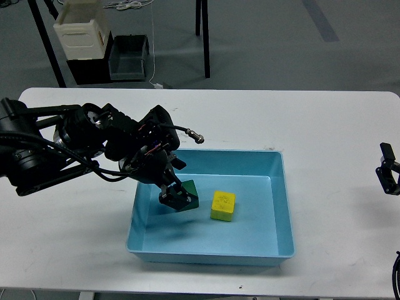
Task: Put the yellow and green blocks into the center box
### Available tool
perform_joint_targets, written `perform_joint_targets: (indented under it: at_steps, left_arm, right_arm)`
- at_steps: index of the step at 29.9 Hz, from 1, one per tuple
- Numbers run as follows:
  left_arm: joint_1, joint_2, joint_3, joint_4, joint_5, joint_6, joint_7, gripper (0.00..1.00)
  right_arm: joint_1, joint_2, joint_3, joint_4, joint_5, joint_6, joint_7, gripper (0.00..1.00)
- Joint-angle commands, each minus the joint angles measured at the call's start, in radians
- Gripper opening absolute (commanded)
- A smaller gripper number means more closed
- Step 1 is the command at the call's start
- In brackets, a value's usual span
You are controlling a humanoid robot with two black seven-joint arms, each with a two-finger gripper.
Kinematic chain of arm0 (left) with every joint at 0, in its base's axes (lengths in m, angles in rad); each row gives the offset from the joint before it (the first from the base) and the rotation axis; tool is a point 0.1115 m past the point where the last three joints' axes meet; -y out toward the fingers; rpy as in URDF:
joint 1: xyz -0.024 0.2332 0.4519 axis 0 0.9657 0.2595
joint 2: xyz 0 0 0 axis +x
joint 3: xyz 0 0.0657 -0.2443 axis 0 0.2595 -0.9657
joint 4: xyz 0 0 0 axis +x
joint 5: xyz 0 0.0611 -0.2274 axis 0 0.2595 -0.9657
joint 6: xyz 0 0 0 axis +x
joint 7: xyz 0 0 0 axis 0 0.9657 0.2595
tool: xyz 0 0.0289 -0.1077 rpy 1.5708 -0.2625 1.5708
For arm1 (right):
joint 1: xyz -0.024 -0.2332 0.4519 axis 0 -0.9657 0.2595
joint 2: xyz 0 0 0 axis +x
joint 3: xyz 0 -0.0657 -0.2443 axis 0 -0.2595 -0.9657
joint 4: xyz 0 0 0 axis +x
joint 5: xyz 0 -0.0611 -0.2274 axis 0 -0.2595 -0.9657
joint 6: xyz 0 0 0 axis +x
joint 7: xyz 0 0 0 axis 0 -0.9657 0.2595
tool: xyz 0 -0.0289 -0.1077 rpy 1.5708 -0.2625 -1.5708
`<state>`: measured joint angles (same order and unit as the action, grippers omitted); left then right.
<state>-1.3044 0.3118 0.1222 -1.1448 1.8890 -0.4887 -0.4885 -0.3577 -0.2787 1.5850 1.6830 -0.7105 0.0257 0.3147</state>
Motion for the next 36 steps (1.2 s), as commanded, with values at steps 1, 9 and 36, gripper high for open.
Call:
perform_joint_targets:
  at_steps: [1,9,36]
  left_arm:
    - [0.022,0.018,-0.091,-0.001,-0.147,0.000,0.000,1.00]
    - [0.184,0.109,-0.378,0.000,-0.696,0.000,0.000,1.00]
    - [0.787,0.177,-0.788,-0.096,-2.077,0.072,0.000,1.00]
  right_arm:
    - [0.025,-0.002,0.000,0.003,-0.001,0.008,0.000,1.00]
    - [0.106,0.030,-0.011,0.001,-0.001,0.013,0.001,1.00]
    - [0.103,0.269,-0.007,0.000,0.781,0.247,-0.192,1.00]
